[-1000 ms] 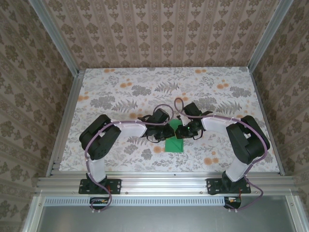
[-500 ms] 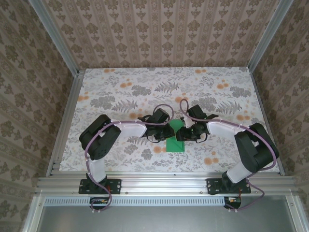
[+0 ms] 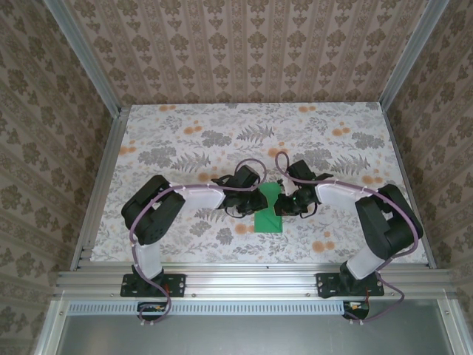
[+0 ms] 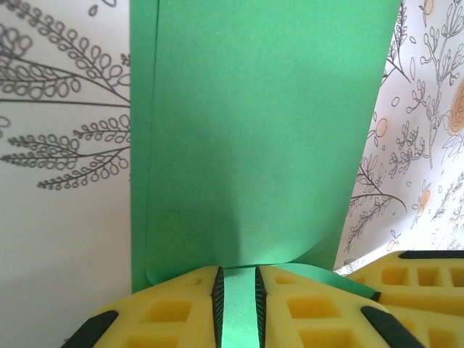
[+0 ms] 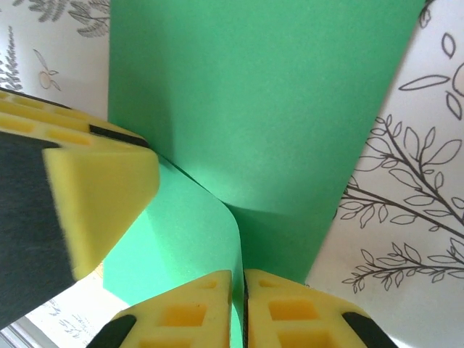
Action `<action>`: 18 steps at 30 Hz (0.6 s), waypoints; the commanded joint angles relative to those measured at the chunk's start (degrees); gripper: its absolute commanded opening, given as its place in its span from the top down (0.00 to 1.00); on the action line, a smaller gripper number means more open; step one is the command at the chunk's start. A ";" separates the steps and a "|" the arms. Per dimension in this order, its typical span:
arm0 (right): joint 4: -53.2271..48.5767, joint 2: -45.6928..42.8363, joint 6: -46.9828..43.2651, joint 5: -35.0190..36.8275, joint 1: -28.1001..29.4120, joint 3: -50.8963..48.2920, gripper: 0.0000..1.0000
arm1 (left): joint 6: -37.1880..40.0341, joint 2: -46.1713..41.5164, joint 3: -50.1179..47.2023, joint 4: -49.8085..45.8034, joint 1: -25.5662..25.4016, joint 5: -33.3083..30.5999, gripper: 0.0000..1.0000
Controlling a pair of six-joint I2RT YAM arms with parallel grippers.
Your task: Fold a paper plane with a square sheet of paper (pick it up from the middle)
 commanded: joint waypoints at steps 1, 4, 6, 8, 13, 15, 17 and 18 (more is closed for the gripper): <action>-0.38 1.37 -1.11 1.43 -0.43 1.31 0.88 | 2.17 -0.28 1.67 -1.94 -0.42 -0.41 0.76; -0.08 1.83 -1.89 1.99 -0.43 1.39 0.88 | 3.11 -1.00 1.83 -1.60 -0.68 0.18 0.74; 0.14 2.14 -2.31 1.99 -0.43 1.40 0.88 | 3.87 -1.17 2.24 -1.64 -0.94 0.70 0.73; 0.32 2.27 -2.59 2.00 -0.40 1.49 0.88 | 4.48 -1.27 2.72 -1.91 -1.30 1.00 0.73; 0.40 1.59 -2.82 1.00 -0.46 1.57 0.90 | 4.18 -2.56 2.40 -3.47 -2.26 -1.73 0.73; 0.26 1.42 -1.49 0.20 -0.51 1.64 0.93 | 4.34 -5.04 1.27 -4.59 -2.64 -4.05 0.72; 1.53 0.87 0.14 -1.08 -0.59 0.74 0.94 | 4.28 -8.51 -0.57 -5.98 -2.95 -7.20 0.72; 2.73 0.25 1.16 -1.35 -0.50 -0.24 0.95 | 3.92 -10.47 -2.01 -6.32 -3.11 -8.31 0.73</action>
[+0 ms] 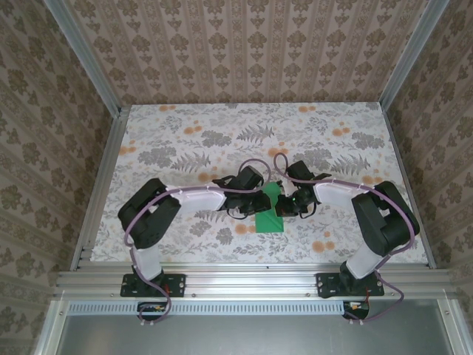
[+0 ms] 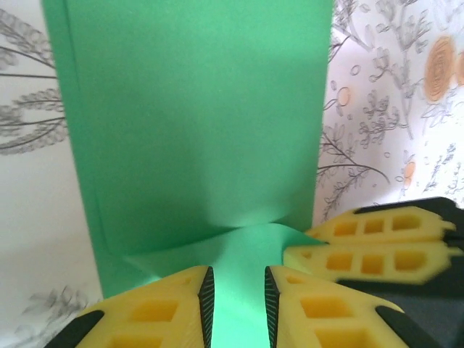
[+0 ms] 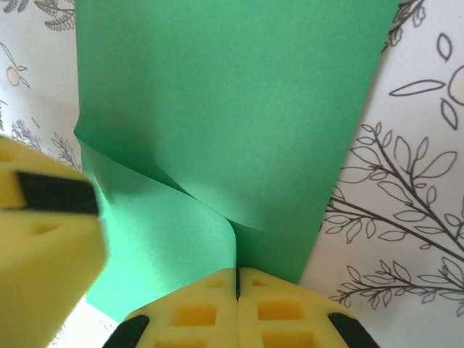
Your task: Fold a paper plane with a square sheet of paper (pick it up from the middle)
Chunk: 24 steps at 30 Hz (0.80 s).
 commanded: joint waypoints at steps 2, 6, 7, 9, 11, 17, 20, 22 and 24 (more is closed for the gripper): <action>3.48 -2.31 4.57 -1.89 -0.27 -1.67 0.95 | -0.22 -9.26 -4.66 -3.41 -0.85 -5.39 0.75; 6.09 -4.68 11.67 -1.54 -0.17 -4.44 0.97 | -2.89 -13.94 -9.10 -5.33 -2.65 -7.56 0.78; 7.64 -5.64 13.84 -2.10 -0.14 -5.63 0.97 | -3.55 -15.14 -10.12 -5.85 -2.84 -8.56 0.78; 11.23 -8.33 19.00 -1.66 0.66 -8.64 0.97 | -4.67 -18.56 -12.47 -6.23 -2.93 -10.57 0.78; 14.80 -10.50 23.69 -1.49 1.88 -11.12 0.97 | -5.22 -21.22 -14.02 -6.65 -2.77 -11.94 0.77; 23.77 -13.71 33.47 0.00 5.48 -16.17 0.97 | -4.03 -20.59 -13.53 -6.30 -3.05 -8.84 0.77; 24.59 -13.69 35.17 0.38 6.55 -16.26 0.97 | -4.79 -17.65 -12.58 -5.73 -3.54 -7.63 0.80; 25.59 -16.35 36.59 1.25 6.55 -16.70 0.97 | -5.18 -16.43 -12.06 -5.38 -3.98 -7.55 0.81; 29.88 -17.62 40.29 0.54 6.87 -17.64 0.97 | -5.79 -16.40 -12.00 -5.29 -4.21 -8.52 0.81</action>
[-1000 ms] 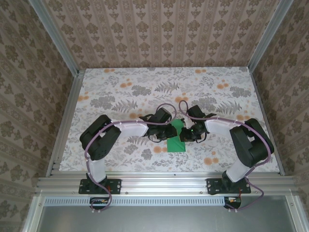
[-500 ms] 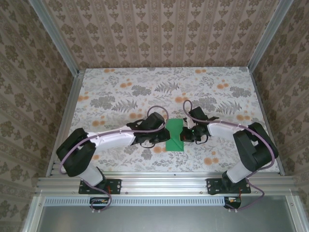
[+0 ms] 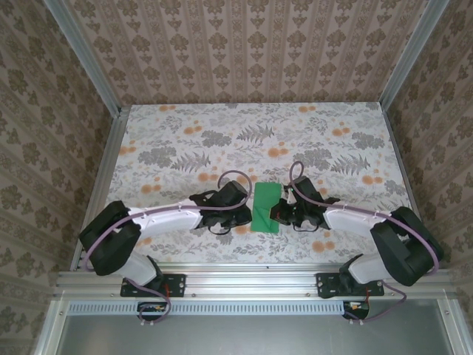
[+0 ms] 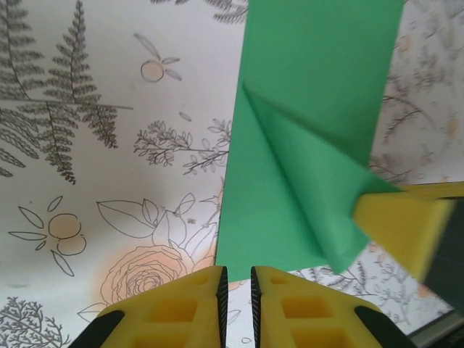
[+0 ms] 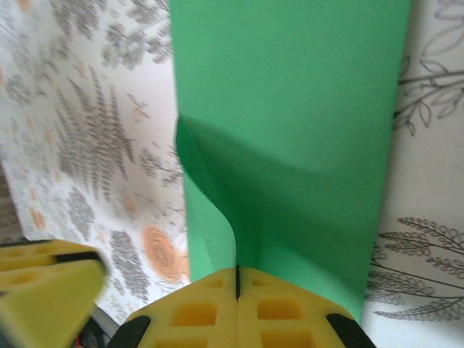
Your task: Fold a paper plane with a square sheet of paper (pick it up from the middle)
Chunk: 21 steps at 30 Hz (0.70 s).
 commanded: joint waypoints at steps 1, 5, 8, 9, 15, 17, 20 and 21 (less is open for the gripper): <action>8.60 -2.85 7.41 0.01 0.90 -1.42 0.98 | -1.81 0.07 1.54 0.06 -0.69 -0.49 0.81; 9.87 -2.13 9.22 1.23 2.14 -0.91 0.97 | -2.18 -1.13 1.45 -0.10 -0.67 -1.85 0.82; 11.82 0.33 9.17 0.13 2.72 -1.11 0.97 | -1.84 -0.07 2.00 0.06 -0.67 -1.10 0.82; 12.14 0.47 9.04 -0.04 2.75 -1.21 0.96 | -1.86 0.59 2.33 -0.09 -0.64 -0.92 0.83; 10.28 2.57 6.45 0.55 2.65 -1.28 0.96 | -2.67 4.97 3.25 2.31 -0.66 0.47 0.84; 8.94 2.57 5.29 0.61 2.65 -0.87 0.96 | -2.77 6.91 3.99 3.28 -0.77 1.35 0.85; 8.35 2.56 4.40 0.52 2.65 -0.69 0.95 | -2.61 9.04 5.15 2.23 -0.95 1.25 0.87; 8.09 2.71 4.21 0.43 2.65 -0.55 0.95 | -2.68 9.52 5.10 2.11 -1.03 1.14 0.87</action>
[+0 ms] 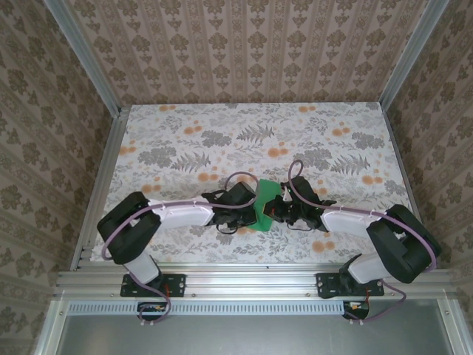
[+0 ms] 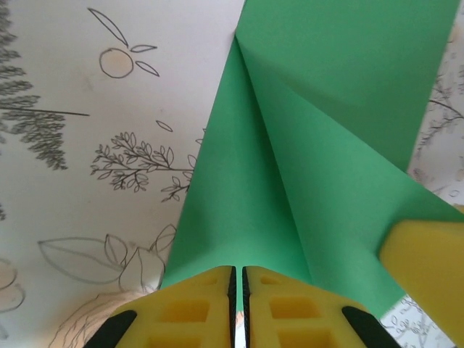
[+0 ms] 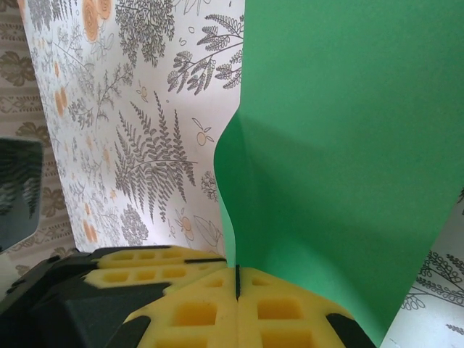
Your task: Fold a paper plane with a square sheet of paper (pick it up from the middle)
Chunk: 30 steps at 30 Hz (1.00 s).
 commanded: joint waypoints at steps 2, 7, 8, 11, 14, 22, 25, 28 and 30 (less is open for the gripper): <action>-1.95 0.66 -2.31 -0.37 0.25 0.39 0.95 | -1.43 1.94 1.21 0.47 -0.40 0.41 0.87; -5.06 1.16 -5.45 -0.75 0.16 1.53 0.94 | -1.34 3.37 0.86 -0.86 -0.31 -0.36 0.88; -7.38 1.21 -7.11 -0.24 0.08 2.41 0.93 | -1.37 3.77 0.76 -1.07 -0.36 -0.31 0.88; -14.88 1.07 -14.03 1.96 0.07 5.66 0.92 | -1.34 4.55 0.09 -1.53 -0.49 -0.33 0.90; -20.73 1.20 -21.14 4.72 -0.03 8.61 0.92 | -0.85 4.86 -0.21 -2.03 -0.81 -0.52 0.90; -26.52 5.25 -32.42 9.79 -0.56 13.73 0.91 | 0.62 5.90 0.74 -4.43 -1.46 -1.25 0.90; -27.32 6.12 -34.92 10.98 -0.72 15.23 0.91 | 0.98 6.27 1.25 -5.10 -1.67 -1.35 0.91; -27.92 6.82 -36.78 11.29 -0.97 16.23 0.91 | 1.31 6.38 1.88 -6.07 -1.83 -1.97 0.91; -27.91 7.45 -38.04 10.89 -1.16 16.64 0.91 | 1.55 6.55 2.13 -6.31 -1.90 -1.92 0.91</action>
